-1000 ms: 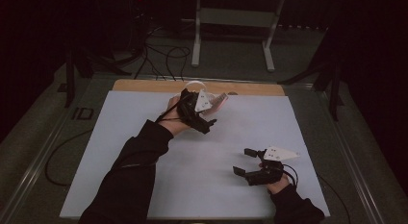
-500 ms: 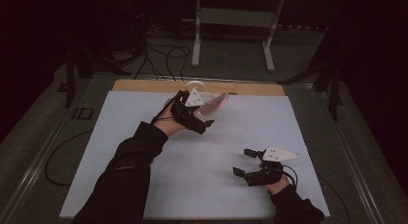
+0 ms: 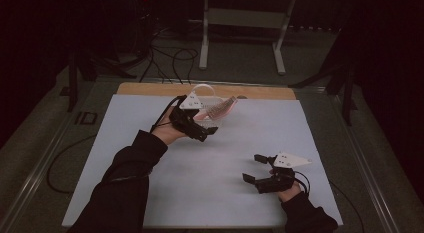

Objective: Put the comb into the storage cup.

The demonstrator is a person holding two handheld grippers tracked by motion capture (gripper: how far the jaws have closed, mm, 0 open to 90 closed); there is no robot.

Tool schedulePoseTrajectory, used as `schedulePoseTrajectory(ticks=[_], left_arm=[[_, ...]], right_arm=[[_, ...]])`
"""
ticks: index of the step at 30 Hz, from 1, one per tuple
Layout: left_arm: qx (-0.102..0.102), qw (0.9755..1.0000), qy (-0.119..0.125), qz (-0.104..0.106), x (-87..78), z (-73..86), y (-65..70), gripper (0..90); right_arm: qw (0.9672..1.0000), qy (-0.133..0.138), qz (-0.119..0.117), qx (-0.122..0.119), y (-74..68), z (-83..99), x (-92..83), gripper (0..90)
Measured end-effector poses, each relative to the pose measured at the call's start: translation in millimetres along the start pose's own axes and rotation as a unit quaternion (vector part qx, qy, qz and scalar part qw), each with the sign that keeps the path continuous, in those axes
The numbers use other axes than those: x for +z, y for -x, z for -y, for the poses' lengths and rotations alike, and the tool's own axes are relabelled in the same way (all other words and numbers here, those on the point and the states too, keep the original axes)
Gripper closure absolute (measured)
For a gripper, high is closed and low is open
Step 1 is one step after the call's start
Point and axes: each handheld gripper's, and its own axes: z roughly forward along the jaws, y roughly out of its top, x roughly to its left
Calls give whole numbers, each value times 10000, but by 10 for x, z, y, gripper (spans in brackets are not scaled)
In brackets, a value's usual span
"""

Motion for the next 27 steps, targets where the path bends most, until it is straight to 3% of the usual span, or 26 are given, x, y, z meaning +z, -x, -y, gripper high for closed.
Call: schedulePoseTrajectory(ticks=[27], left_arm=[[-231,9994,-197,-192,-431,462,41,0]], right_arm=[[9999,-45,40,-95,-23,-7,7,110]])
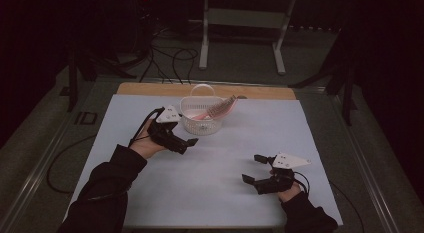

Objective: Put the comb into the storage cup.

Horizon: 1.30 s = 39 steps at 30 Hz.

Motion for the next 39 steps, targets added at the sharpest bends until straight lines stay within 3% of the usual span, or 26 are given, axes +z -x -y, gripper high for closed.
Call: schedulePoseTrajectory(ticks=[21,39], left_arm=[[43,9997,-255,-36,-151,474,165,0],[-276,9984,-477,-151,-282,988,245,0]], right_arm=[[10000,-12,5,-11,-12,-3,12,111],[10000,-13,5,-51,-18,-7,18,111]])
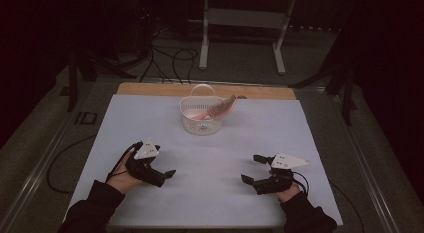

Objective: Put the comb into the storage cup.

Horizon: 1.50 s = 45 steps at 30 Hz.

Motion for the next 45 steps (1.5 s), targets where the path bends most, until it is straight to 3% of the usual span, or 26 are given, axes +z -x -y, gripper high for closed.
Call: schedulePoseTrajectory(ticks=[13,20,29,37,45], left_arm=[[-313,9993,-132,-177,-128,428,58,0],[-479,9983,-110,-308,-248,541,65,1],[-858,9939,-263,-635,-404,778,37,1],[-799,9940,-288,-693,-396,818,61,1],[-749,9952,-258,-581,-391,812,77,1]], right_arm=[[10000,3,-3,-18,-7,-1,1,111],[10000,-8,16,-31,3,3,1,111],[10000,-23,21,-29,2,8,-1,111],[10000,-52,40,-54,5,17,10,112],[10000,-45,46,-56,15,23,10,111]])
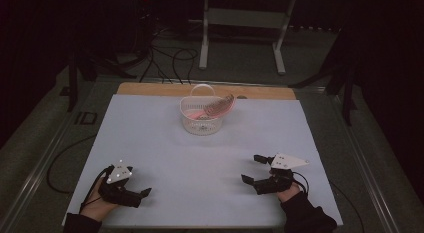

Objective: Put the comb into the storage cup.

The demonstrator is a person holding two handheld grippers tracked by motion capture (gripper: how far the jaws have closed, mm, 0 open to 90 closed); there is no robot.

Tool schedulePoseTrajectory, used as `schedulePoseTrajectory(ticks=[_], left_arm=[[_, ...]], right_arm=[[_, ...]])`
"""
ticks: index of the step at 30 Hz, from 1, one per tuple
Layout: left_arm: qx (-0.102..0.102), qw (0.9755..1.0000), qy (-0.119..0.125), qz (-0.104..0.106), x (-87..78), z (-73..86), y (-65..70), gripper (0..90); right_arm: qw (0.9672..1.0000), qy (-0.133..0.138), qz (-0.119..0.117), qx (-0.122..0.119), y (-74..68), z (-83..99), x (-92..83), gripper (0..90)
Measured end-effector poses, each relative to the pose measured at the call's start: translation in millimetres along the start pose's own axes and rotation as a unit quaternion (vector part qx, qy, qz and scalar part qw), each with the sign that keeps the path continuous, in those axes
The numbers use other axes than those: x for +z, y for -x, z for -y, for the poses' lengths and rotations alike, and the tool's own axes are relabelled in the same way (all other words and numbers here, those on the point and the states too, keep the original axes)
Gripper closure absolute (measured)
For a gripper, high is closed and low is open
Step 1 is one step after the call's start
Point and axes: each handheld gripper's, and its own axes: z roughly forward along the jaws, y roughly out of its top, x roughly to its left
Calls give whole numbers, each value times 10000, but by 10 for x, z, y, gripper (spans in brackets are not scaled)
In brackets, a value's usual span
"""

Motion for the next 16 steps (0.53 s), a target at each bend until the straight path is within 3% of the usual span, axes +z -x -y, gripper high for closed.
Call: schedulePoseTrajectory(ticks=[16], left_arm=[[-30,9999,63,77,-16,0,-5,1]], right_arm=[[10000,-46,10,13,14,12,26,113]])
